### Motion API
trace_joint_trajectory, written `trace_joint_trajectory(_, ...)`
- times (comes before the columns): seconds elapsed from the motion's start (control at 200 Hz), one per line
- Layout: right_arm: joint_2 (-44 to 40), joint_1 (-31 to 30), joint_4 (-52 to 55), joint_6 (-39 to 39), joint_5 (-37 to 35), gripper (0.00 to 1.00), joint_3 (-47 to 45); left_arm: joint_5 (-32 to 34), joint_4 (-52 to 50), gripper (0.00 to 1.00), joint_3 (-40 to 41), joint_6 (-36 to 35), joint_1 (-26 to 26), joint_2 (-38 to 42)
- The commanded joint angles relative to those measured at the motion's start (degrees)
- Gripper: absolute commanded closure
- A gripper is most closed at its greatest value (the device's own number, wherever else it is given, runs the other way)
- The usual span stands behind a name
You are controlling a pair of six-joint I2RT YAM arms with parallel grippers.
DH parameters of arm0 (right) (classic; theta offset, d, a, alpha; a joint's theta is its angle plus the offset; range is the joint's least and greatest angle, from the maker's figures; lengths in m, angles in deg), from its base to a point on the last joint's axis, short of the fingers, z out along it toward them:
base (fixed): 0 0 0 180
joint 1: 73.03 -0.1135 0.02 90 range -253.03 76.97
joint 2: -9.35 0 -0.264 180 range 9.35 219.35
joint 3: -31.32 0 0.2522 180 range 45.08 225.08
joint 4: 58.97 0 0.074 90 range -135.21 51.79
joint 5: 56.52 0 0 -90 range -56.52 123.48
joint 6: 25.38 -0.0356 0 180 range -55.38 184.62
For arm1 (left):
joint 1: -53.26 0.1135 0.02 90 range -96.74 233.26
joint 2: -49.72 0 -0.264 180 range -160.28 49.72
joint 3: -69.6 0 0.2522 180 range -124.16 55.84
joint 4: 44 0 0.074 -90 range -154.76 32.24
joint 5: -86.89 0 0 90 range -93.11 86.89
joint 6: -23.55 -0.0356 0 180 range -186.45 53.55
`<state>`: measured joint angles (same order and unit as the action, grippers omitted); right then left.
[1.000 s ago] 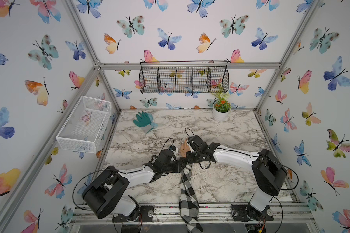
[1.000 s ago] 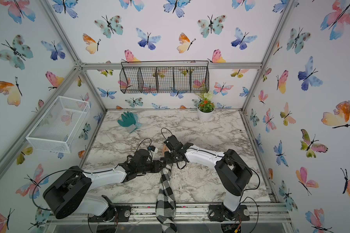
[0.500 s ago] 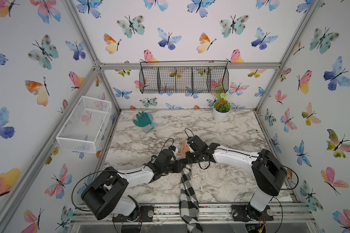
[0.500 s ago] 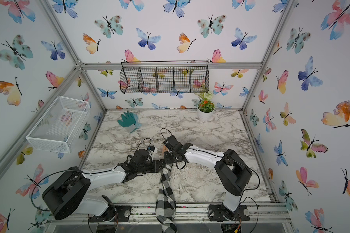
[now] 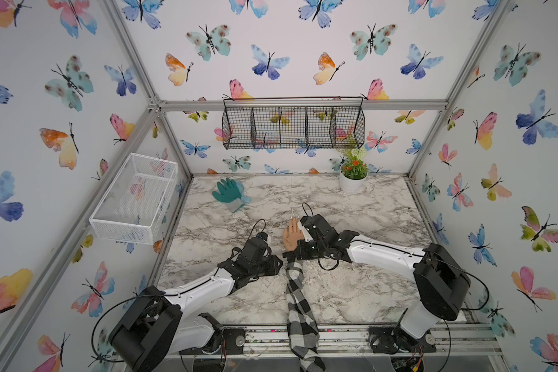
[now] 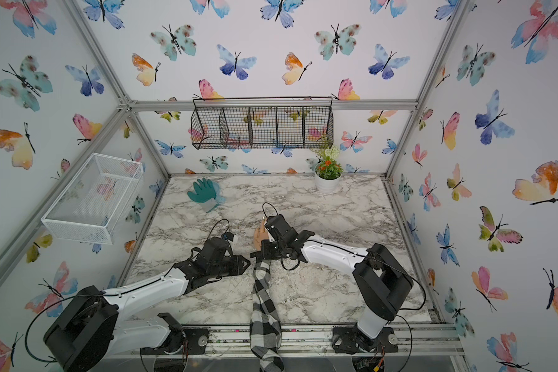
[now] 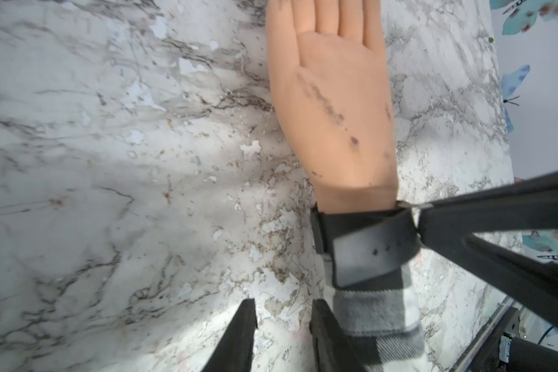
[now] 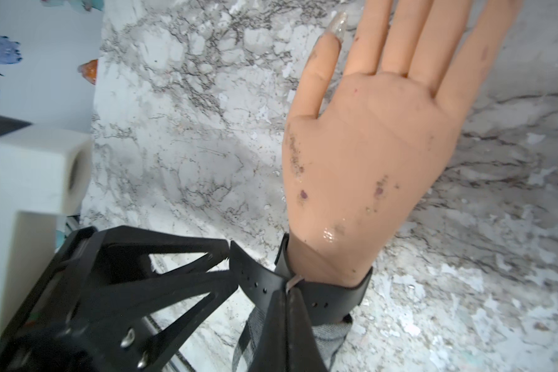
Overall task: Take off the watch
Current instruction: Untie the watch from the hand.
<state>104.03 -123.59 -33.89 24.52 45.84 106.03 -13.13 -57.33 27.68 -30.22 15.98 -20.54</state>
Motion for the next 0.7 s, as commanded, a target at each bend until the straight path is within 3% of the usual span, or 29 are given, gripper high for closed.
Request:
trace_joint_trajectory(0.0, -2.3, 0.2, -8.9, -1.8, 3.7, 0.98, -0.6, 0.7, -2.1, 0.65, -1.1, -0.7, 0.5, 0.3)
trace_joint_trajectory(0.385, 0.1, 0.8, -4.6, -0.5, 1.6, 0.98, -1.5, 1.6, -1.3, 0.64, -3.3, -0.5, 1.8, -0.2)
trace_joint_trajectory(0.696, 1.0, 0.8, -8.0, -1.0, 2.7, 0.98, -4.3, -4.2, 4.2, 0.64, -5.3, 0.4, 2.6, -6.6)
